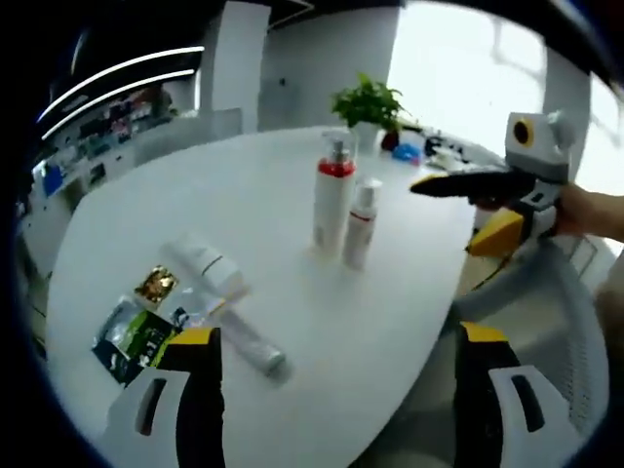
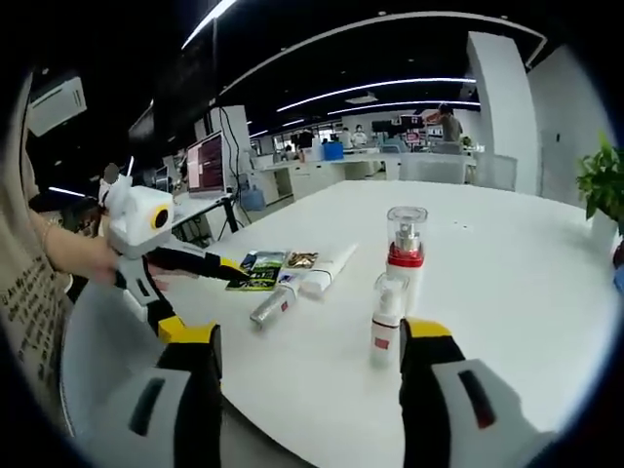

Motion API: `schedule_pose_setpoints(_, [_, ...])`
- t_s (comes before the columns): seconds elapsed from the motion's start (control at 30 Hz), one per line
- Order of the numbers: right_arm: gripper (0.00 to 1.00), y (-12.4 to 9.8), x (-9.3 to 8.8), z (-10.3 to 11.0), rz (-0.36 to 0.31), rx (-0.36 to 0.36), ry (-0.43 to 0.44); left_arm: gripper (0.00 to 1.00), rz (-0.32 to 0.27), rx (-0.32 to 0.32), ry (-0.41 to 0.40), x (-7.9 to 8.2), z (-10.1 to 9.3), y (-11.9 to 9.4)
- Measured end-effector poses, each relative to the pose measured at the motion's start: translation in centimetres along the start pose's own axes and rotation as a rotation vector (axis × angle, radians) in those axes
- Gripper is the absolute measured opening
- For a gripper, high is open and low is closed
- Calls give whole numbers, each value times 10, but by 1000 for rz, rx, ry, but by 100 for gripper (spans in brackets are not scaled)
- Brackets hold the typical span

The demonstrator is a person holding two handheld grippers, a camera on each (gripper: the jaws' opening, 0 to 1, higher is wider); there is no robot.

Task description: Arrange the skincare products in the storage area until every visible bottle or jar stands upright without overlapping.

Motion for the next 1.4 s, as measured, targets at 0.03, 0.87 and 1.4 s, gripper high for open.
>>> schedule_pose_setpoints(0.03, [77, 0, 0, 1, 0, 1, 2, 97, -5, 11, -5, -1, 1, -5])
schedule_pose_setpoints(0.87, [89, -5, -1, 14, -8, 2, 17, 97, -32, 187, -116, -34, 15, -82])
schedule_pose_setpoints(1.4, [89, -3, -2, 16, 11, -2, 1, 97, -70, 216, -122, -33, 18, -87])
Point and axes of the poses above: the point that each gripper's makers call its tool centre point, and the gripper's own axes: y roughly forward along the fingers, z roughly to its left, x roughly out of its top, the point moved 9 cm from there along -y, roughly backward along the fingers, and after that the axes turned 5 degrees about -x, right-handed, at the moved point
